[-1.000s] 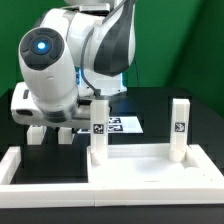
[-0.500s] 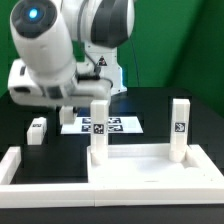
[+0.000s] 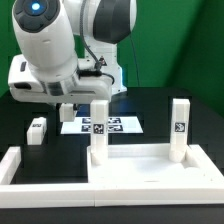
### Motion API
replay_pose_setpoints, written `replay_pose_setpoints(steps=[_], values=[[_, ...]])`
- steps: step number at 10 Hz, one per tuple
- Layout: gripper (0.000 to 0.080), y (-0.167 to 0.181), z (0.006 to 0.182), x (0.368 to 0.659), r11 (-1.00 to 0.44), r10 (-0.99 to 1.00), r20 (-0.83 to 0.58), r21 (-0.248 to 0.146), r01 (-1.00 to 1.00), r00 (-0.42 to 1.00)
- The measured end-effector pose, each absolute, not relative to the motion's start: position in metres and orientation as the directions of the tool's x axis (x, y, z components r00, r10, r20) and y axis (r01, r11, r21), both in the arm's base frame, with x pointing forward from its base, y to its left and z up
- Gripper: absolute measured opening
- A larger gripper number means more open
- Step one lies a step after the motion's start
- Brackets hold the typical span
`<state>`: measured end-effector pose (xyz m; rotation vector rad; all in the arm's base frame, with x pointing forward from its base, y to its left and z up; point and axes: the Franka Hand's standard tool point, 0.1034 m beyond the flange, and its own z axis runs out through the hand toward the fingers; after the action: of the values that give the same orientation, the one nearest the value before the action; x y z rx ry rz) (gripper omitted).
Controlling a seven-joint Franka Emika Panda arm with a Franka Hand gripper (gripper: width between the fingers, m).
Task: Assemble desk
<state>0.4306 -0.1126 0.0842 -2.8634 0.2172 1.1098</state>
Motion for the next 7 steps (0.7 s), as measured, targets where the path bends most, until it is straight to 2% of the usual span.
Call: replay_pose_setpoints(steps=[1, 2, 4, 5, 7], values=[[0.0287, -0.106, 0.097, 0.436, -0.989, -0.097, -0.662, -0.018, -0.146, 0.743], [0.0287, -0.095, 0.119, 0.446, -0.991, -0.081, -0.630, -0.031, -0.130, 0.772], [0.0287, -0.055, 0.156, 0.461, -0.981, -0.166, -0.585, 0.017, -0.192, 0.794], [0.0287, -0.041, 0.167, 0.470, -0.981, -0.175, -0.546, 0.024, -0.194, 0.819], [0.0287, -0.040, 0.161, 0.485, -0.983, -0.173, -0.425, 0.014, -0.184, 0.889]])
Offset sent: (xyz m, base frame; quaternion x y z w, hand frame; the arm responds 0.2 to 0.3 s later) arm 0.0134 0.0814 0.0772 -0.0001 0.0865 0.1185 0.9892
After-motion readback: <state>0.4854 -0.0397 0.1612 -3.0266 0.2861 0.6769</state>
